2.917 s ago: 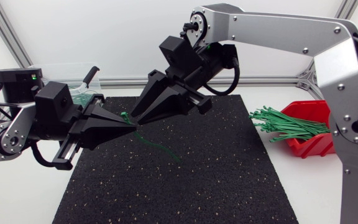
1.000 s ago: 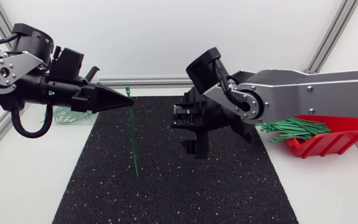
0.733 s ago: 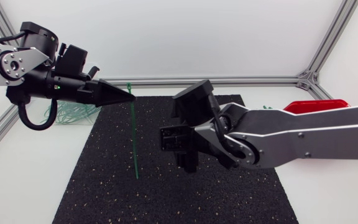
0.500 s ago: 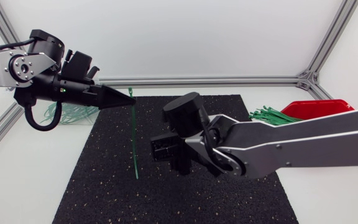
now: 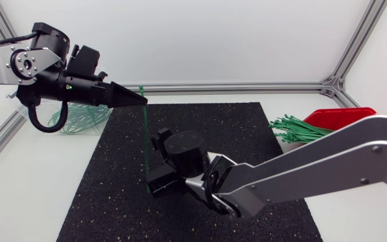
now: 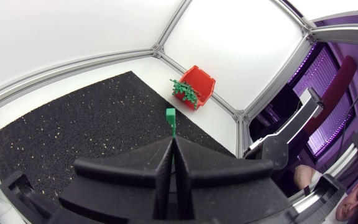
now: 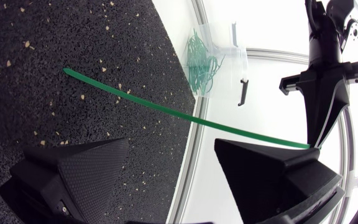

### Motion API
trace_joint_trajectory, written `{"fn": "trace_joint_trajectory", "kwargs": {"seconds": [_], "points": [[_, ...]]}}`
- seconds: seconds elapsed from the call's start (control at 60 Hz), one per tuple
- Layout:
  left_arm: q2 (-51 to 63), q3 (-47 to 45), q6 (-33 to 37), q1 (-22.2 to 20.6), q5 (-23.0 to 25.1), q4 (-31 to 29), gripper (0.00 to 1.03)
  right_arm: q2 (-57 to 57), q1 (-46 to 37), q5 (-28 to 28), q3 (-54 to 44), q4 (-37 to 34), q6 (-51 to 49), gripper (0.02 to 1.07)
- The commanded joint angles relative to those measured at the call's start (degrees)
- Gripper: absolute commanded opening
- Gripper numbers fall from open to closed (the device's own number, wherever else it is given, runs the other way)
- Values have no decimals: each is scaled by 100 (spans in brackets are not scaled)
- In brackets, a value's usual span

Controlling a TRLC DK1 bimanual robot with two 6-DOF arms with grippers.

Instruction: Take a green cable tie from the red box, thread the tail through the head to close it, then place it in the transparent bin on the left.

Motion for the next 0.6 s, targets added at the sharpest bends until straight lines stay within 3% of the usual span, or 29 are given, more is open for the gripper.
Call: {"fn": "trace_joint_trajectory", "kwargs": {"seconds": [0.0, 0.25, 0.583], "points": [[218, 234, -152, 62, 71, -105, 3, 161, 101, -63, -188, 426, -431, 102], [306, 340, -231, 167, 132, -114, 3, 398, 127, -142, -311, 1120, -1292, 102], [429, 401, -134, 141, 123, -290, 3, 600, 118, -450, -188, 1147, -2426, 102]]}}
